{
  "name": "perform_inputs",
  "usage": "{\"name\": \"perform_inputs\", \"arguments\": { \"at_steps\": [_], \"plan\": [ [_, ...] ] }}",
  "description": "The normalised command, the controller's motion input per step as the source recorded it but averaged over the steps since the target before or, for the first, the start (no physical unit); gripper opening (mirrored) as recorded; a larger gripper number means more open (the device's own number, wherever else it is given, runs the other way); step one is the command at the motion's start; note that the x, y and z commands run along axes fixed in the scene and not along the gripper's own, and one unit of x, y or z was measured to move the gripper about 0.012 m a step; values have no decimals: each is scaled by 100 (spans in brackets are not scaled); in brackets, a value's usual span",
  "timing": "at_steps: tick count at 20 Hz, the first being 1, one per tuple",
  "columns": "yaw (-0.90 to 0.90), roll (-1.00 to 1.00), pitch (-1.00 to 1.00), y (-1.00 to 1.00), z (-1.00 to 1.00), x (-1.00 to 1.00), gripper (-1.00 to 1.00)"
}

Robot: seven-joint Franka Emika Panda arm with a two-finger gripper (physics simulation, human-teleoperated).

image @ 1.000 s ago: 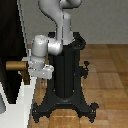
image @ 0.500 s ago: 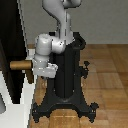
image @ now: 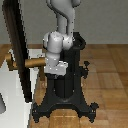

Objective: Open the door by pressing down and pulling on the handle.

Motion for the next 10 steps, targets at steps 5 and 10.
{"name": "perform_inputs", "arguments": {
  "at_steps": [5, 10],
  "plan": [
    [0, 0, 0, 100, 0, 0, 100],
    [0, 0, 0, 100, 0, 0, 100]
  ]
}}
